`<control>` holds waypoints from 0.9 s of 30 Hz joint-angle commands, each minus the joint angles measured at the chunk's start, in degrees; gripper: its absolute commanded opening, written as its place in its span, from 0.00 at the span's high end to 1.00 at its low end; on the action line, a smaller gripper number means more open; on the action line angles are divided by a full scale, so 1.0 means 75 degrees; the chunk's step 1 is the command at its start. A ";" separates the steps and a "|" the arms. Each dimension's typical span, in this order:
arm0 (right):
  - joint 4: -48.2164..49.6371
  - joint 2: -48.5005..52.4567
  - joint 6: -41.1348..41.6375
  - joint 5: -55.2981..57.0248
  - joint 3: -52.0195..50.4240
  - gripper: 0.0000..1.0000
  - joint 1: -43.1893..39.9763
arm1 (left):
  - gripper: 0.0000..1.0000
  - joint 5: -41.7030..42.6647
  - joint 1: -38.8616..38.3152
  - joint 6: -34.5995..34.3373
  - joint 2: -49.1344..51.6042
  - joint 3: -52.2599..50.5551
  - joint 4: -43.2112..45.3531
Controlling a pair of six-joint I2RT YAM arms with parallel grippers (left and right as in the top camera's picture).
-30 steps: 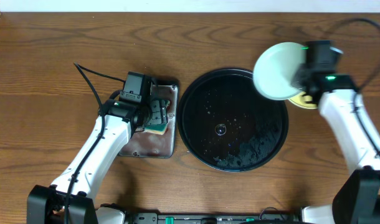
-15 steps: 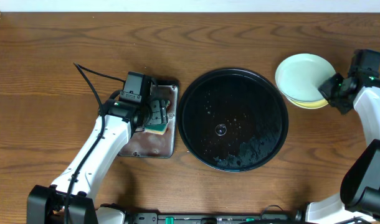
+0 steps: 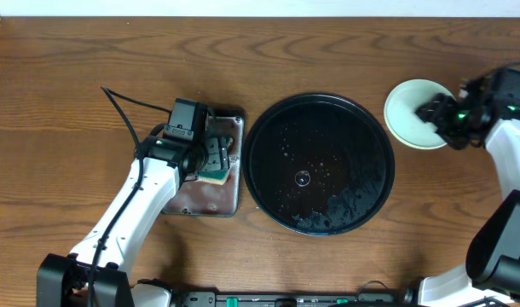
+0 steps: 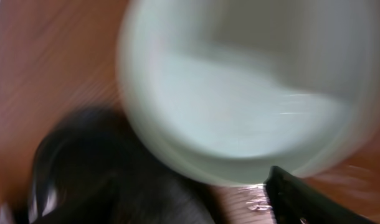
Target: Clean dirty plates on tray and stack at the side
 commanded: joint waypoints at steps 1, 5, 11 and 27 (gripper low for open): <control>-0.0146 0.0003 -0.2057 -0.1772 0.0070 0.09 0.0688 | 0.20 0.0015 0.0143 -0.0035 0.0044 0.0227 -0.0344; -0.0793 0.0003 -0.2241 -0.0516 0.0105 0.01 0.1422 | 0.20 0.0111 0.0551 -0.0070 0.0041 0.0778 -0.1160; -0.2238 -0.0251 -0.1993 0.1568 0.0152 0.01 0.2197 | 0.20 0.0329 0.1000 -0.0070 -0.0032 0.1043 -0.2611; -0.1061 -0.5511 -0.1603 0.3127 -0.2396 0.01 0.3599 | 0.20 0.0297 0.0988 0.0350 -0.4689 -0.1396 -0.1813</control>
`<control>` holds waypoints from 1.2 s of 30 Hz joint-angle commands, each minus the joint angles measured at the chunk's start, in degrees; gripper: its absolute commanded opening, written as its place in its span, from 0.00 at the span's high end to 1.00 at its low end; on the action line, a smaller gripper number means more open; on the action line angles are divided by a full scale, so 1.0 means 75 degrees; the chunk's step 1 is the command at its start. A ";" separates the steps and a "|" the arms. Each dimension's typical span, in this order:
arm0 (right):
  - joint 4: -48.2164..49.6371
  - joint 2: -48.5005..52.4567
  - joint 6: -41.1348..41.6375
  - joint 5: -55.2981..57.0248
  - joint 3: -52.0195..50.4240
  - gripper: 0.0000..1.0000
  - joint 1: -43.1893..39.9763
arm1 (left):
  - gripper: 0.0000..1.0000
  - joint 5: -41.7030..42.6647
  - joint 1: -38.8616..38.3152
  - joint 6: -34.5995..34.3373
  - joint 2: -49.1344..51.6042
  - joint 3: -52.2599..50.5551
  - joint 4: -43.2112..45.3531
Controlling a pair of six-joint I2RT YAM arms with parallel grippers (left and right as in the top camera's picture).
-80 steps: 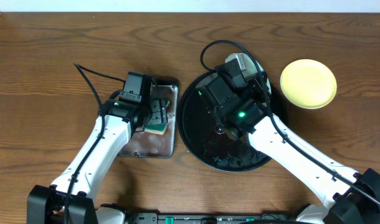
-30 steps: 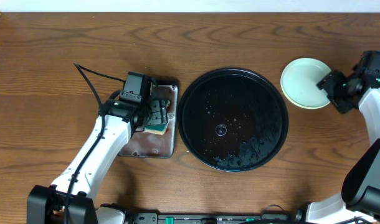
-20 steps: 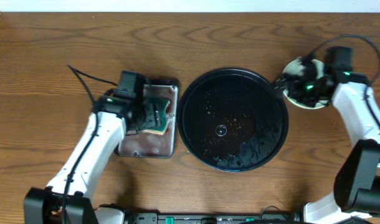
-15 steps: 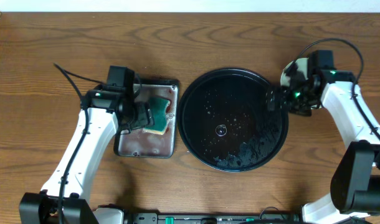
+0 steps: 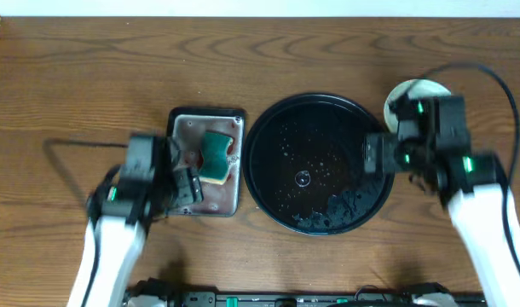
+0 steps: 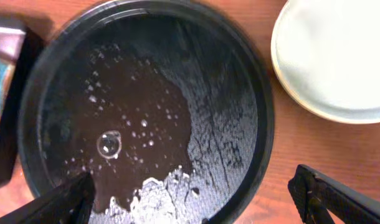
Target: Clean dirty plates on tray and stack at the side
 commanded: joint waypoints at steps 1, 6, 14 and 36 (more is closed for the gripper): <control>0.0423 -0.1521 0.0425 0.0857 -0.1020 0.01 0.0166 | 0.20 0.0044 0.0012 0.0256 -0.1781 -0.0603 0.0411; 0.0539 -0.3139 0.0440 0.0962 -0.1705 0.01 0.0154 | 0.20 0.0044 0.0012 0.0262 -0.3430 -0.0746 0.0554; -0.0705 -0.4016 0.0440 0.0956 -0.1737 0.01 0.0154 | 0.20 0.0044 0.0012 0.0265 -0.4272 -0.0746 0.0455; 0.0458 -0.5237 0.0064 0.0973 -0.2524 0.01 0.0026 | 0.20 0.0044 0.0012 0.0265 -0.4269 -0.0746 0.0455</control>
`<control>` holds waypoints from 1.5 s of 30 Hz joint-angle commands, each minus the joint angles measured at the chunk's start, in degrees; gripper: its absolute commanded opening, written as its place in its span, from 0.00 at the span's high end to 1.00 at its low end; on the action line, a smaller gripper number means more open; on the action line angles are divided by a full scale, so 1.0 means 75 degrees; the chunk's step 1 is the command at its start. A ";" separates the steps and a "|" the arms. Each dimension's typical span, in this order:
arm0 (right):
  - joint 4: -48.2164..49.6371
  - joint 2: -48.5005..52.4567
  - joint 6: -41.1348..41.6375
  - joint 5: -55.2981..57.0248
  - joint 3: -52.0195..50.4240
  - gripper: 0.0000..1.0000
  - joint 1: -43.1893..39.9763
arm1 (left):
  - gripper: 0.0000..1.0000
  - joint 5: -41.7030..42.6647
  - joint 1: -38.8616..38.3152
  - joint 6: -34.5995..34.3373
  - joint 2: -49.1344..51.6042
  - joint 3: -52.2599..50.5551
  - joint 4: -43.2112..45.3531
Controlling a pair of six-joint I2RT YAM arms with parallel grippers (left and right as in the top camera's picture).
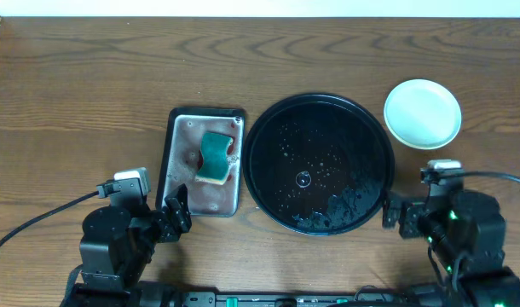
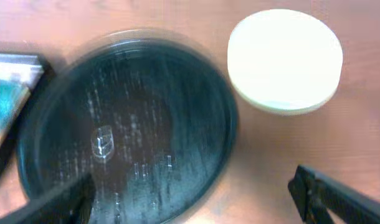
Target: Clean dirty plates on tray and stack at the side
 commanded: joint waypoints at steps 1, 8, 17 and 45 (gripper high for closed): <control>0.0988 -0.0810 -0.0189 0.0087 -0.0697 0.01 -0.0146 | 0.20 0.0044 0.0012 0.0149 -0.0026 -0.0096 -0.0003; 0.3858 -0.2655 -0.0189 -0.0254 -0.2920 0.01 -0.0463 | 0.20 0.0044 0.0012 0.0152 -0.0026 -0.0096 -0.0003; 0.6904 -0.4004 -0.0236 -0.0256 -0.5234 0.01 -0.0673 | 0.19 0.0044 0.0012 0.0149 -0.0026 -0.0096 -0.0003; 0.5770 -0.4016 -0.0650 -0.0565 -0.5563 0.01 -0.0711 | 0.19 0.0044 0.0012 0.0152 -0.0026 -0.0096 -0.0003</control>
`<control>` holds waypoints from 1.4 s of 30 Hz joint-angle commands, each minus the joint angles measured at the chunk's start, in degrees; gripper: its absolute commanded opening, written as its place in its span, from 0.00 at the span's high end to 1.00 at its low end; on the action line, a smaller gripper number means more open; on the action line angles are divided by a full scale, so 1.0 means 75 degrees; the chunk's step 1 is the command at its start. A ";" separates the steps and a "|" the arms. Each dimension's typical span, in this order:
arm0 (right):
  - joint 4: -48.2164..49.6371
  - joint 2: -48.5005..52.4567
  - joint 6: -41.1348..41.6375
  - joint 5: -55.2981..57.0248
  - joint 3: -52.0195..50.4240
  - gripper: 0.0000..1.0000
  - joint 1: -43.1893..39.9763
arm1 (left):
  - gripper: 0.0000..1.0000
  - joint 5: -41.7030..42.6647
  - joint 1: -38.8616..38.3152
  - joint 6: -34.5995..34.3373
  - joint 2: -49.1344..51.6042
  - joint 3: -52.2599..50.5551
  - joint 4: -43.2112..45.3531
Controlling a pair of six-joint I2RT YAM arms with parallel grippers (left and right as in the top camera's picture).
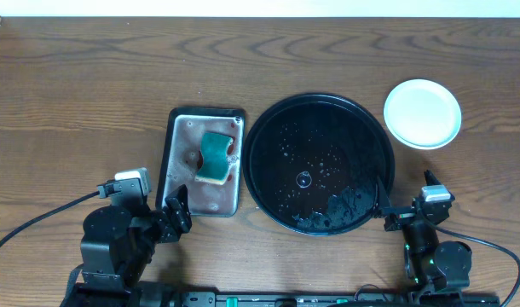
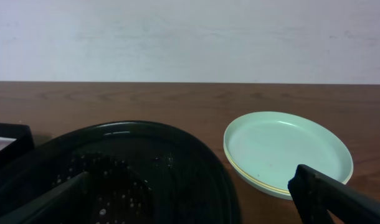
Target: Clean dirty plates on tray and stack at the side
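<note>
The black round tray (image 1: pixel 320 162) sits mid-table, wet with droplets and foam and with no plate on it. In the right wrist view the black tray (image 2: pixel 115 168) fills the lower left. Pale green plates (image 1: pixel 422 112) lie stacked on the table to its right, and the same plates (image 2: pixel 286 149) show one on another. My right gripper (image 1: pixel 405 217) is at the front edge, and in its own view it (image 2: pixel 190 214) is open and holds nothing. My left gripper (image 1: pixel 176 213) is at the front left, fingers apart and holding nothing.
A metal rectangular tray (image 1: pixel 185 192) left of the black tray holds a teal and yellow sponge (image 1: pixel 213 156). A pale wall stands behind the table's far edge in the right wrist view. A cable runs from the left arm toward the left edge.
My right arm has drawn further back and down at the front right. Its camera looked down on the tray and plates and now looks level across the table. The left arm has not moved.
At first my left gripper was at the sponge in the metal tray and my right gripper at the green plates on the right. Then both had pulled away, leaving sponge and plates where they lay. Then both arms were at the front edge, where they are now.
</note>
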 commanded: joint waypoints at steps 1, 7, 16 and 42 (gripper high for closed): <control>-0.0023 -0.0052 -0.0093 -0.0114 -0.0009 0.01 -0.0073 | 0.19 0.0044 0.0012 0.0149 -0.0026 -0.0064 0.0006; -0.0023 -0.0052 -0.0093 -0.0114 -0.0009 0.01 -0.0073 | 0.19 0.0044 0.0012 0.0149 -0.0026 -0.0064 0.0006; -0.0023 -0.0052 -0.0093 -0.0114 -0.0009 0.01 -0.0073 | 0.19 -0.0093 0.0259 0.0533 -0.0425 -0.0364 -0.0038; -0.0023 -0.0052 -0.0093 -0.0114 -0.0009 0.01 -0.0073 | 0.19 0.0472 0.0968 0.2136 -0.3395 -0.5636 0.6793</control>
